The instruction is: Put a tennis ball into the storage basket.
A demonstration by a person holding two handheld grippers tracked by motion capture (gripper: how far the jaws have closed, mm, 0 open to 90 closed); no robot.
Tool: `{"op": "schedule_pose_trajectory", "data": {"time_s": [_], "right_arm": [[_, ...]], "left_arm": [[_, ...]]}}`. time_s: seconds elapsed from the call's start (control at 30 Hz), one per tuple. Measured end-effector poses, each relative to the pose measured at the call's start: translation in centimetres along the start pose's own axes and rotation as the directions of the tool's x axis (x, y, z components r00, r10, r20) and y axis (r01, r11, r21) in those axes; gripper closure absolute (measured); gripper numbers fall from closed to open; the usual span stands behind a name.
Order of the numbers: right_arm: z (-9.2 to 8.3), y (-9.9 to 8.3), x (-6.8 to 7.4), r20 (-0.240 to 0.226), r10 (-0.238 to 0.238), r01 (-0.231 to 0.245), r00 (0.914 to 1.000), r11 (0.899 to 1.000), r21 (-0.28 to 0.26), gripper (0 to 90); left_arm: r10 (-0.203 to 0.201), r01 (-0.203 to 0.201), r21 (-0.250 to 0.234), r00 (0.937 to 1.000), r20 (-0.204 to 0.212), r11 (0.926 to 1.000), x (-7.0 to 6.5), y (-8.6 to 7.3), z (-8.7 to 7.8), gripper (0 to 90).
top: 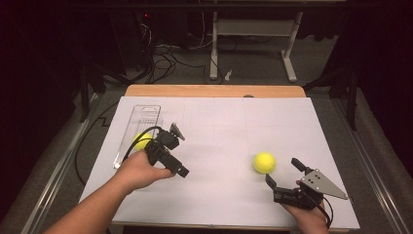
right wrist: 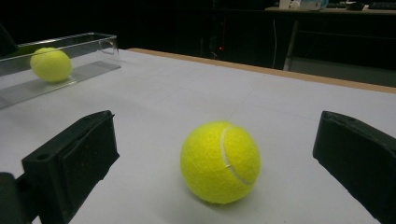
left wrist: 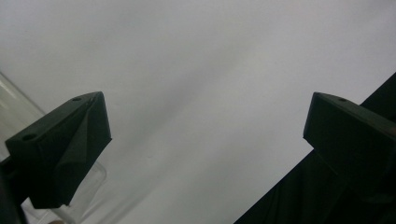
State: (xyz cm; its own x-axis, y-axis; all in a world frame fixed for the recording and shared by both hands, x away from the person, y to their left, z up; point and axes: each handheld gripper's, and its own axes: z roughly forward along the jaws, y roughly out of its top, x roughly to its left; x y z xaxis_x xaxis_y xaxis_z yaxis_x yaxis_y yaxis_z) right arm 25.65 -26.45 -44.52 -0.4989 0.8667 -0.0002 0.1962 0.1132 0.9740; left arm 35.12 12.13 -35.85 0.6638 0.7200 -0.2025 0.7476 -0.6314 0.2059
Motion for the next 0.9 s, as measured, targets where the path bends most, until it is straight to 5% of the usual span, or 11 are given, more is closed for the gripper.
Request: {"op": "schedule_pose_trajectory", "data": {"time_s": [0.9], "right_arm": [[0.8,0.2,0.2,0.004,-0.022,0.022,0.9997,0.999,0.027,0.3]], "left_arm": [[-0.006,0.006,-0.02,0.9997,0.024,0.9998,0.2,0.2,-0.2,2.6]]}}
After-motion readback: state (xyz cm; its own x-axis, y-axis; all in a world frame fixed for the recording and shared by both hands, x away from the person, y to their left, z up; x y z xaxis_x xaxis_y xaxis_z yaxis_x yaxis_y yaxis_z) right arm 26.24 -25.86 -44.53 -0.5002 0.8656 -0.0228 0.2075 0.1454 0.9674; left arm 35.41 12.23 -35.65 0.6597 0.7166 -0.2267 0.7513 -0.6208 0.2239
